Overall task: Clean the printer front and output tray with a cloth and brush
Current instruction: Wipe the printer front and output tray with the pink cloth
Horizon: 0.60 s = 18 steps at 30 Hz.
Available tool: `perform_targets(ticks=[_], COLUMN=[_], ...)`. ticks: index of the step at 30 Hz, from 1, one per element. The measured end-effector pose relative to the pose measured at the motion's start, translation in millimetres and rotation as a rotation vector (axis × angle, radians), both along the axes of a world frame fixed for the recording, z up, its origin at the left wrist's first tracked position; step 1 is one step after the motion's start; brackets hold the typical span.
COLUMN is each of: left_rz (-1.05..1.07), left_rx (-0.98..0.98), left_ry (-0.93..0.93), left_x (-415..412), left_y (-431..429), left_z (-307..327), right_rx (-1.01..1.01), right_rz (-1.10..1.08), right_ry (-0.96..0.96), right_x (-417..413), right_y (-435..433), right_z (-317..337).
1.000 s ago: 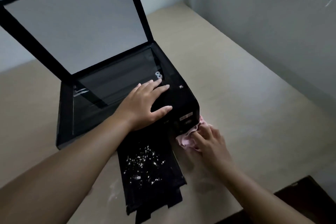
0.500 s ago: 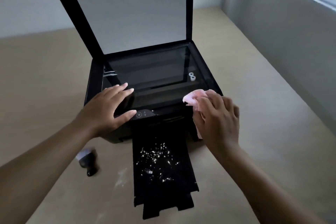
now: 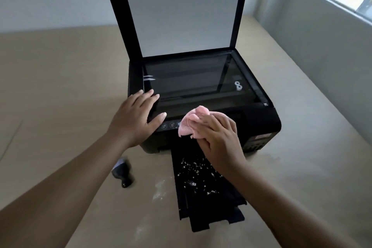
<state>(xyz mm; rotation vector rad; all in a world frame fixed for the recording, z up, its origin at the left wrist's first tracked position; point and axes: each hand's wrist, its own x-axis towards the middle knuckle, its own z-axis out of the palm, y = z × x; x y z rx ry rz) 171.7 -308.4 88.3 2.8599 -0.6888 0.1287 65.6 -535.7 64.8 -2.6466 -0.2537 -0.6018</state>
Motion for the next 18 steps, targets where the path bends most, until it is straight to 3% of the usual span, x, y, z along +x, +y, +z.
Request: perform_targets(ticks=[2, 7, 10, 14, 16, 18], left_rz=[0.002, -0.009, -0.011, -0.006, -0.01, -0.019], left_rx=[-0.001, -0.007, -0.022, -0.037, -0.037, -0.035], left_ry=[0.003, -0.007, -0.005, -0.007, -0.002, 0.001], left_x=[0.0, 1.4, 6.1, 9.8, 9.1, 8.6], left_y=[-0.2, 2.1, 3.8, 5.2, 5.8, 5.3], left_z=[0.3, -0.7, -3.6, -6.6, -6.8, -7.2], right_rx=[-0.012, 0.163, 0.175, 0.213, 0.352, 0.644], right_rz=[0.025, -0.482, -0.441, -0.298, -0.339, -0.471], right_ry=[0.005, -0.039, -0.077, -0.12, -0.15, -0.228], right_x=[3.0, 3.9, 6.8, 2.9, -2.8, -1.7], right_y=[-2.5, 10.7, 58.3, 60.6, 63.4, 77.5], right_z=[2.5, -5.3, -15.0, -19.1, -17.4, -14.0])
